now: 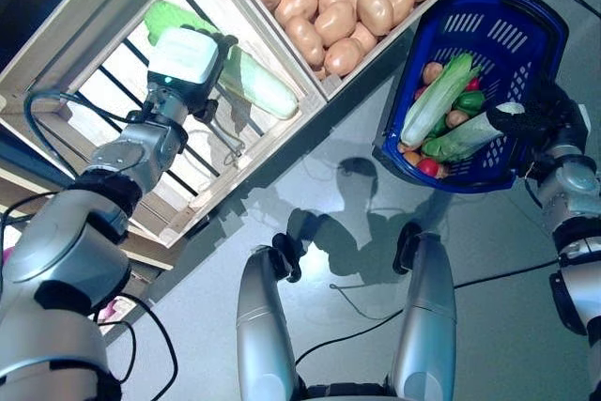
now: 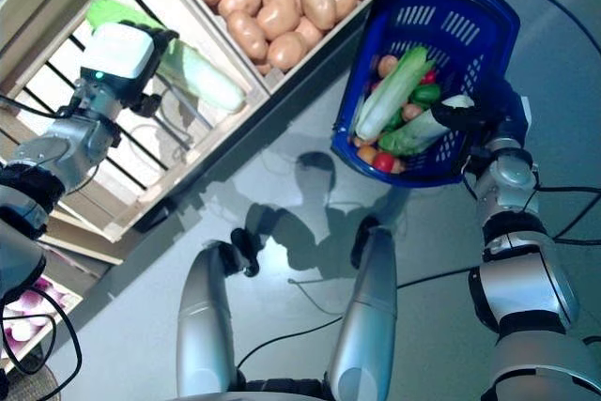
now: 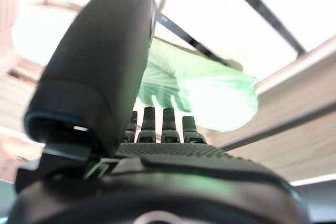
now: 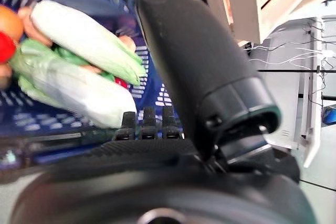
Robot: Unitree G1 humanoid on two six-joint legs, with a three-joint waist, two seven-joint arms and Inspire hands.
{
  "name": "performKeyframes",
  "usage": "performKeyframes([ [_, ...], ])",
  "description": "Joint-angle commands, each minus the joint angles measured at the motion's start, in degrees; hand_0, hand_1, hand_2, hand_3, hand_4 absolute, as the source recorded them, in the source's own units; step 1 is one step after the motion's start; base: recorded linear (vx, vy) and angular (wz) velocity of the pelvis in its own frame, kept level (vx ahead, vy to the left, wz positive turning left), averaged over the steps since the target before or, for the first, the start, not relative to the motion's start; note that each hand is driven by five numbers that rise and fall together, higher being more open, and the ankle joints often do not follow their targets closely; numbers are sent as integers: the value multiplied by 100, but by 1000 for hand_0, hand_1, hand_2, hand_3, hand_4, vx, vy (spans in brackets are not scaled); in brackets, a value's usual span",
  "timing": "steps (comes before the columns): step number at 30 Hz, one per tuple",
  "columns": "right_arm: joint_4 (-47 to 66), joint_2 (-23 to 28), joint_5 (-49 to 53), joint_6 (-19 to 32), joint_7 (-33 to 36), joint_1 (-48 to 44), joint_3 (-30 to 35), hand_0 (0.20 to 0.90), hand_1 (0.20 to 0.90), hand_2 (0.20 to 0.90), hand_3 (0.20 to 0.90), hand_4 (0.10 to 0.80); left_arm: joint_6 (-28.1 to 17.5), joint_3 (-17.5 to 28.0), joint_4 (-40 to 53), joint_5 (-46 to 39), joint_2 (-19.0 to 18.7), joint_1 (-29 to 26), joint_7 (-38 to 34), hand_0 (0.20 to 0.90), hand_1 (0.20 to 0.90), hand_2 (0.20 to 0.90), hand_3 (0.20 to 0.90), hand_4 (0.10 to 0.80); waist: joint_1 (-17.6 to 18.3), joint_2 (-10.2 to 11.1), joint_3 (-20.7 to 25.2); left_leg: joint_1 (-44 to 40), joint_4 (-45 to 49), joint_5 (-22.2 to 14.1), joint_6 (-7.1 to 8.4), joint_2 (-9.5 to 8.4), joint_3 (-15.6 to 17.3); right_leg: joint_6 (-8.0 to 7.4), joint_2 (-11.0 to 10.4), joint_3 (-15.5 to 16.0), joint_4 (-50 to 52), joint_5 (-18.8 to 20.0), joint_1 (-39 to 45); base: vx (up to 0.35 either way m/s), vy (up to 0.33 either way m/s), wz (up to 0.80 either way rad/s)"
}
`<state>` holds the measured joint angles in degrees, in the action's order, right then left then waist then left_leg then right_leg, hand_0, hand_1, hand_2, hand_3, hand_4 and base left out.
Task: Put vegetables into the basket
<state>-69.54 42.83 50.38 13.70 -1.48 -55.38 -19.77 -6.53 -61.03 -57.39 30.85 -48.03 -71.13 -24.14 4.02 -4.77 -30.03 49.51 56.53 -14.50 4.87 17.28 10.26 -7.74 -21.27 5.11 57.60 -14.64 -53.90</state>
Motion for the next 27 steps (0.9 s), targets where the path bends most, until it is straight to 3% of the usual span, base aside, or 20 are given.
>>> performKeyframes([
  [1,50,387,654,257,-164,-748,-9,900,900,900,900,800,511,-210,-64,549,-424,-1031,190,900,900,900,900,800,92,62,23,-89,3,-576,466,174,-172,-160,-144,-103,-311,141,253,-15,26,-4],
  [5,-36,299,845,208,-213,-797,12,900,900,900,900,800,717,-481,-145,1125,-308,-1179,249,900,900,900,900,800,105,72,23,119,148,-617,458,182,-199,-160,-143,-102,-214,133,68,-7,9,-2],
  [11,-6,225,904,259,-186,-838,-14,900,900,900,900,800,583,-783,-198,1789,-159,-1385,398,900,900,900,900,800,104,111,23,412,368,-682,432,197,-265,-162,-169,-90,-91,146,-172,-11,-26,-2],
  [26,14,116,1272,226,-75,-687,110,900,900,900,900,800,108,-1113,-255,2153,30,-1194,1792,900,900,900,900,800,116,175,23,866,643,-724,378,229,-364,-175,-181,-53,78,208,-562,-12,-15,-1],
  [27,13,111,1364,171,-83,-663,168,900,900,900,900,800,21,-1127,-214,2089,34,-1168,1920,592,592,592,592,595,109,181,23,878,652,-724,371,217,-373,-176,-175,-38,77,209,-561,0,0,0],
])
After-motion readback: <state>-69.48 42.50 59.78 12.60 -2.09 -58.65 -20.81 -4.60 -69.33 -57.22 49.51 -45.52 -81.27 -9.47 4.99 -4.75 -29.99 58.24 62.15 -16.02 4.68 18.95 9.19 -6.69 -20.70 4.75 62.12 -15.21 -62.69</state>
